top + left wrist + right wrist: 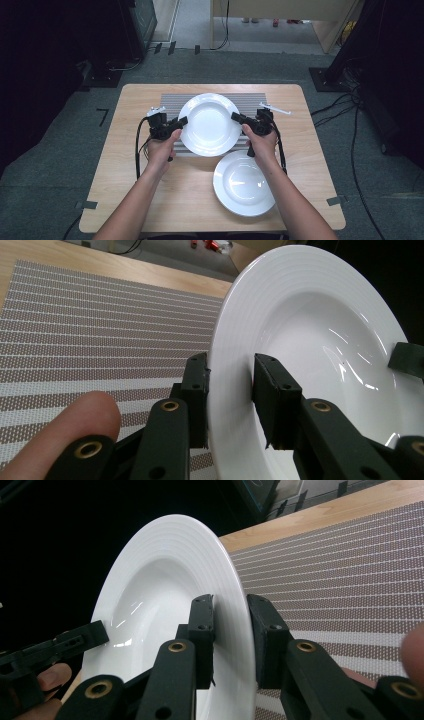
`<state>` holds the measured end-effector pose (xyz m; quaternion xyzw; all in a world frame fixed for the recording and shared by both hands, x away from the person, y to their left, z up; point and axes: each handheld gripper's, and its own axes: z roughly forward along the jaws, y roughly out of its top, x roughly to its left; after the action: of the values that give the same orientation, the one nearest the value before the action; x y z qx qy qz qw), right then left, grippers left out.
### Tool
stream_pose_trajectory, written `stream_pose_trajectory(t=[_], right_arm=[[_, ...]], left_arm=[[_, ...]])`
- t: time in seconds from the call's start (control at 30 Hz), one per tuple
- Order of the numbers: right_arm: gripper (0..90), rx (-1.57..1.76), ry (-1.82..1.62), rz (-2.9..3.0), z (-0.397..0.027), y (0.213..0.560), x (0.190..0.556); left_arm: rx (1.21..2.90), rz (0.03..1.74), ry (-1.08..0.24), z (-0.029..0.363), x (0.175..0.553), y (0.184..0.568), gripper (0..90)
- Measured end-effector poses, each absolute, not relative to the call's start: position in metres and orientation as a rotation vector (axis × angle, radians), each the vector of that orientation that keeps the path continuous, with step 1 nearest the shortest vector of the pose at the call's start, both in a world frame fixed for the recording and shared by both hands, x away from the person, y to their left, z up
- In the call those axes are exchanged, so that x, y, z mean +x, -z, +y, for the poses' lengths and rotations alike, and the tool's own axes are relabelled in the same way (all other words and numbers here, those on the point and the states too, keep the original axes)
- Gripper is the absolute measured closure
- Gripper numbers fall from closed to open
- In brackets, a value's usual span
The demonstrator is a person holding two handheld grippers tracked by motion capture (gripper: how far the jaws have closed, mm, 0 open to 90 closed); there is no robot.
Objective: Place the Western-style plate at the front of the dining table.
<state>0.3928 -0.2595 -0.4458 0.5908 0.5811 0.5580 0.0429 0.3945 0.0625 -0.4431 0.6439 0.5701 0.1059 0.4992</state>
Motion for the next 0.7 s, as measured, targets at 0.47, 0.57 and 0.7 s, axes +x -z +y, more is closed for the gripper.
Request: stream_pose_trajectory(t=[0.47, 0.57, 0.7], right_arm=[[72.3, 1.900, -1.558, 1.781, -0.253, 0.468, 0.430], [72.0, 1.923, -1.545, 1.774, -0.253, 0.471, 0.438], [71.8, 1.982, -1.551, 1.737, -0.255, 0.475, 0.446]], left_arm=[[1.600, 1.478, -0.220, 0.056, 0.431, 0.467, 68.0], [1.607, 1.496, -0.205, 0.054, 0.437, 0.471, 67.8], [1.611, 1.514, -0.206, 0.051, 0.444, 0.475, 67.5]])
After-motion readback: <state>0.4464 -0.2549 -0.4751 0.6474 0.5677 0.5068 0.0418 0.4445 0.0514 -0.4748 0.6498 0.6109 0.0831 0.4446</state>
